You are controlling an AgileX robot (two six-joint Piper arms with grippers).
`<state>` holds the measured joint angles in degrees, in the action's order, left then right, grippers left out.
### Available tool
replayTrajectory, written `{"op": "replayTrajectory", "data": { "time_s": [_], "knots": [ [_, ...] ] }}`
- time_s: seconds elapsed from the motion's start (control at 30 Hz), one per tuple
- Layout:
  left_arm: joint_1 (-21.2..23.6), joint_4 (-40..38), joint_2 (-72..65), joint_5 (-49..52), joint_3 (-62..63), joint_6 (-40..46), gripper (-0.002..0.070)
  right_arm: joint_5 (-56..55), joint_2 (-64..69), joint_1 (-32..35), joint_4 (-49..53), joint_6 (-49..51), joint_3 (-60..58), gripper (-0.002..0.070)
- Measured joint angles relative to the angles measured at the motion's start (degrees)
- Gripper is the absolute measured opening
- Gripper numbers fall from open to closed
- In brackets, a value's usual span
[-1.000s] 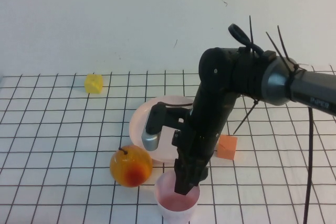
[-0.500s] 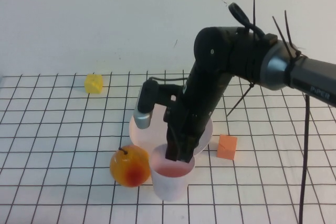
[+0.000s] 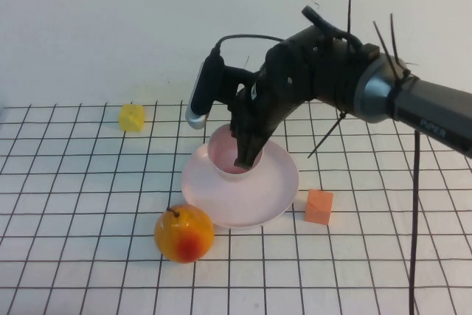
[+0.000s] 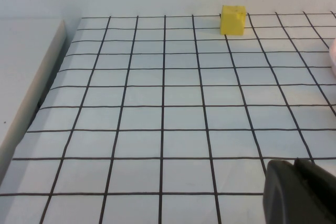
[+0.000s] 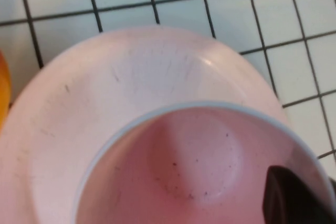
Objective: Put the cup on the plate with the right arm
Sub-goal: Place the cup on the plate
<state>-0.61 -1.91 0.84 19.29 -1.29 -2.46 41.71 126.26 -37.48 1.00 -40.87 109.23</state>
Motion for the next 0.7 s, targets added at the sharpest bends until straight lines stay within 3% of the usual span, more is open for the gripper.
{"op": "replayTrajectory", "data": {
  "time_s": [0.2, 0.7],
  "knots": [
    [0.0, 0.0, 0.0, 0.0, 0.0, 0.0, -0.0003, 1.0, 2.7, 0.0, 2.5, 6.2, 0.0, 0.0022],
    [0.0, 0.0, 0.0, 0.0, 0.0, 0.0, -0.0003, 9.5, 3.0, 1.2, -1.0, 8.0, 4.9, 0.0022]
  ]
}}
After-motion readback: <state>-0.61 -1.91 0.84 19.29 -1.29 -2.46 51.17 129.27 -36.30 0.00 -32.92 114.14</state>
